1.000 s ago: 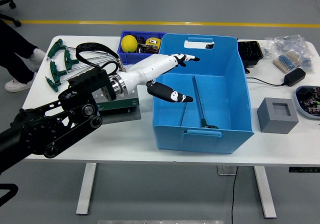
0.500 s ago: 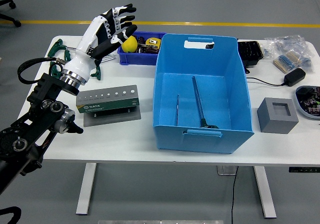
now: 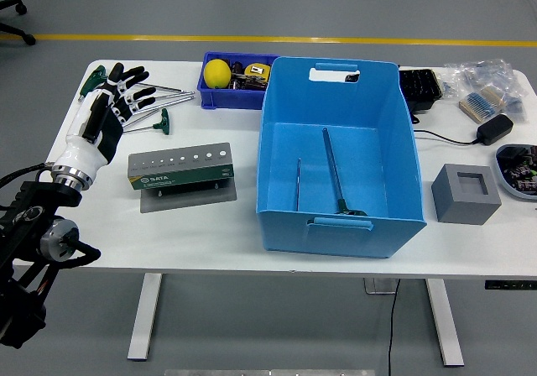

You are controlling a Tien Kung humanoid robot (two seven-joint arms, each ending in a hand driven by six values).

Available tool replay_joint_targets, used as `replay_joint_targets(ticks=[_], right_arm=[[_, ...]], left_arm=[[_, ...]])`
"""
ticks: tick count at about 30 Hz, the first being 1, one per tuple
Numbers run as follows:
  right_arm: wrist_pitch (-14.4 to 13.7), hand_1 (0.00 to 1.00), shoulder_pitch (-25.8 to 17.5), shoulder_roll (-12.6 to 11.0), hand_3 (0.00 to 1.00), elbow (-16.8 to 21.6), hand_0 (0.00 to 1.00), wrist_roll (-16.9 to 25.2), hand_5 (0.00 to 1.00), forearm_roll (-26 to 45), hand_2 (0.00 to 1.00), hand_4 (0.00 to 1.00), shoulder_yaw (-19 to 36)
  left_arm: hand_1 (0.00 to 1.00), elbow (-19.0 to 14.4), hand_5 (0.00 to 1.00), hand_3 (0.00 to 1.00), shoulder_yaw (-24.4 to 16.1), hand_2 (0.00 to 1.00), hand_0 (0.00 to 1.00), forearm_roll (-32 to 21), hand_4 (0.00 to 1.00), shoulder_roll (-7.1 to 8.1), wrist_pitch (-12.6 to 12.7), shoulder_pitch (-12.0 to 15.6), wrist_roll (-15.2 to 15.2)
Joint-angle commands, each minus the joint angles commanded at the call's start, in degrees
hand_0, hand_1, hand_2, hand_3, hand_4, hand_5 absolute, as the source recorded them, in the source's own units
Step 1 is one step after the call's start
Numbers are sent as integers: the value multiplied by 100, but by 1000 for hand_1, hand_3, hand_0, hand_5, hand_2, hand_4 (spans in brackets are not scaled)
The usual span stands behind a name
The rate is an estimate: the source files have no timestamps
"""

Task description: Lift tool from toolbox,place it in box,lift tool from toolbox,place it in box

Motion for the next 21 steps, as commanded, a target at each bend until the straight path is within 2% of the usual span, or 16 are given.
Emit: replay_joint_targets(ticks=[3,6,10,14,21], right_arm=[[-4,725,-11,9,596,4,734,-28,738,-104,767,841,33],[-4,725,-25,22,596,5,734,-55,738,-183,767,841,71],[2,722,-20,25,597,4,732,-42,737,-130,767,841,33],[5,722,-1,25,597,3,732,-20,737,-78,767,841,3],[-2,722,26,28,597,-3,733,3,732,-64,766,837,-6]], left_arm=[[692,-1,788,714,-483,780,671,425,926,-136,-242,212,404],[692,-30,788,714,-879,780,671,652,926,-294,-276,422,568],[697,-151,791,714,-1402,783,682,734,930,-529,-207,725,591],[697,-214,791,714,-1811,783,682,743,930,-657,-135,885,540],[697,-462,786,715,-2048,787,687,697,927,-723,-106,922,513]])
